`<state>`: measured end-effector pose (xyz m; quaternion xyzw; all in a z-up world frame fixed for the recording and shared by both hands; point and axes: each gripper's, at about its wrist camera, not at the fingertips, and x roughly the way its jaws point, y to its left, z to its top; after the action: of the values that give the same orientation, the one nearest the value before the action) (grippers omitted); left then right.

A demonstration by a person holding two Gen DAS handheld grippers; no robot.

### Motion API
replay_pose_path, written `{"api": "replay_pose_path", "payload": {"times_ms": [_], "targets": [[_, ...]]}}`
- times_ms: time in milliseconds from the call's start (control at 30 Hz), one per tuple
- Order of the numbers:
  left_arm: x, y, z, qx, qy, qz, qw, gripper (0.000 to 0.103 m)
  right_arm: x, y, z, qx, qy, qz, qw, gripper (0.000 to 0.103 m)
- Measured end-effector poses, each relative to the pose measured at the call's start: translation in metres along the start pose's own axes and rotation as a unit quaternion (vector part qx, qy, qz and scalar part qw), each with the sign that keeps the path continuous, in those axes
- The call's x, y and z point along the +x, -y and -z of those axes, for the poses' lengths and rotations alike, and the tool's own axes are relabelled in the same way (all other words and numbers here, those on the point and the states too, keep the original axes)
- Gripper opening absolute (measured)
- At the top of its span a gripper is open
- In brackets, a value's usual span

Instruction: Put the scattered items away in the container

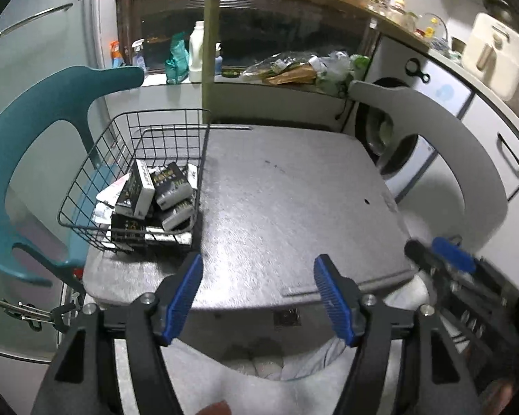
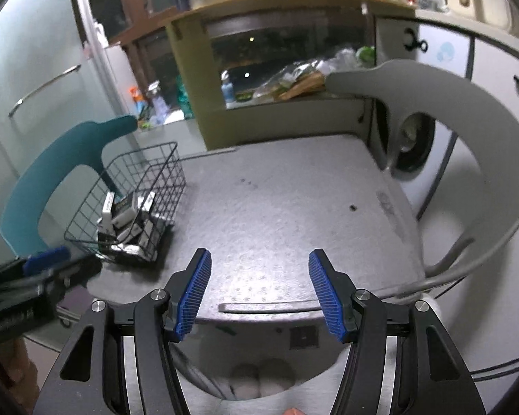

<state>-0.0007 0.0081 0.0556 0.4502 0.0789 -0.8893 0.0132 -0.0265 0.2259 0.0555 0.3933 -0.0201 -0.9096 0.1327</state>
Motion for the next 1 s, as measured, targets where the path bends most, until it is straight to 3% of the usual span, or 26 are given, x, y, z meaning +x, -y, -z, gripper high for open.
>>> {"api": "replay_pose_path", "payload": {"times_ms": [100,600,633,700,1000], "targets": [[-0.005,0.008,0.004,0.006,0.001,0.008,0.9999,0.074,-0.012,-0.004,0.004,0.0,0.008,-0.003,1.0,0.075],[-0.001,0.012,0.003,0.015,0.006,0.022,0.9996,0.078,-0.008,-0.003,0.0,-0.004,0.011,-0.01,1.0,0.076],[0.0,0.012,0.003,0.014,0.006,0.023,0.9996,0.078,-0.007,-0.003,0.0,-0.005,0.011,-0.012,1.0,0.077],[0.001,0.011,0.004,0.013,0.005,0.026,0.9996,0.078,-0.006,-0.004,0.001,-0.005,0.009,-0.015,1.0,0.089],[0.0,0.011,0.004,0.014,-0.001,0.034,0.9993,0.078,-0.005,-0.005,0.003,-0.008,0.008,-0.015,1.0,0.092]]}}
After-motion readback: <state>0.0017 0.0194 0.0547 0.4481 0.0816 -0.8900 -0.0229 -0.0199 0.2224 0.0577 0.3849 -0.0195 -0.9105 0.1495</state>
